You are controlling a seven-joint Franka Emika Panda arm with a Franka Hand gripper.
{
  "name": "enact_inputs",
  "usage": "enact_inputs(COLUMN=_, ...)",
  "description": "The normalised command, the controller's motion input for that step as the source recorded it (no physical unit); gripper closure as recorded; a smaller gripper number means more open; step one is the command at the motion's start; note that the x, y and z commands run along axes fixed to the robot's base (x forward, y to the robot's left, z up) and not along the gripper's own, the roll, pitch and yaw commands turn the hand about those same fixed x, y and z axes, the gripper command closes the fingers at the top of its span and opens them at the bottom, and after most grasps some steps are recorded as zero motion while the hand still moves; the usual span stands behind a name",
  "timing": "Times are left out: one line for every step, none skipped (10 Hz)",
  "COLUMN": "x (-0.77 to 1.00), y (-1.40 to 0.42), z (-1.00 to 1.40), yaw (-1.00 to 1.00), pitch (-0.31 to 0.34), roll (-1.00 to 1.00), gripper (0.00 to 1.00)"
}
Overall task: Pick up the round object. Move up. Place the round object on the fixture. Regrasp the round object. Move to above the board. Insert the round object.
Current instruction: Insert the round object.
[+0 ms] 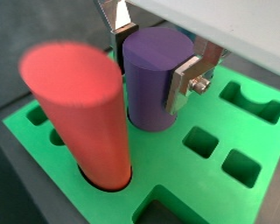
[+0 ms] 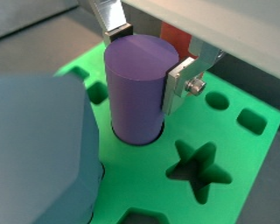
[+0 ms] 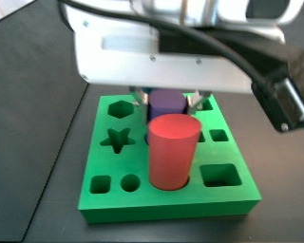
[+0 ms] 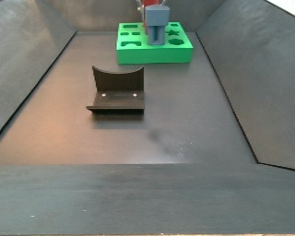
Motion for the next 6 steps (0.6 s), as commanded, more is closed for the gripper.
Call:
enact_inputs(x=0.0, y=0.0, z=-0.85, yaw=0.0, pitch=-0.087, roll=0.04, gripper=1.0)
enact_inputs(x=0.02, y=0.0, z=-0.91, yaw=0.0, pitch=-0.071, roll=0.03, gripper=1.0)
enact_inputs(x=0.0, y=0.0, z=-0.87, yaw=0.0, pitch=-0.099, roll=0.02, gripper=1.0)
enact_inputs(x=-0.01, y=0.0, z=-0.44, yaw=0.02, pitch=-0.104, roll=0.0, gripper=1.0)
enact_inputs(x=-0.03, y=0.0, z=0.0, yaw=-0.01, pitch=0.0, roll=0.01, gripper=1.0)
enact_inputs(x=0.0, y=0.0, z=0.0, yaw=0.0, pitch=0.0, roll=0.0, gripper=1.0)
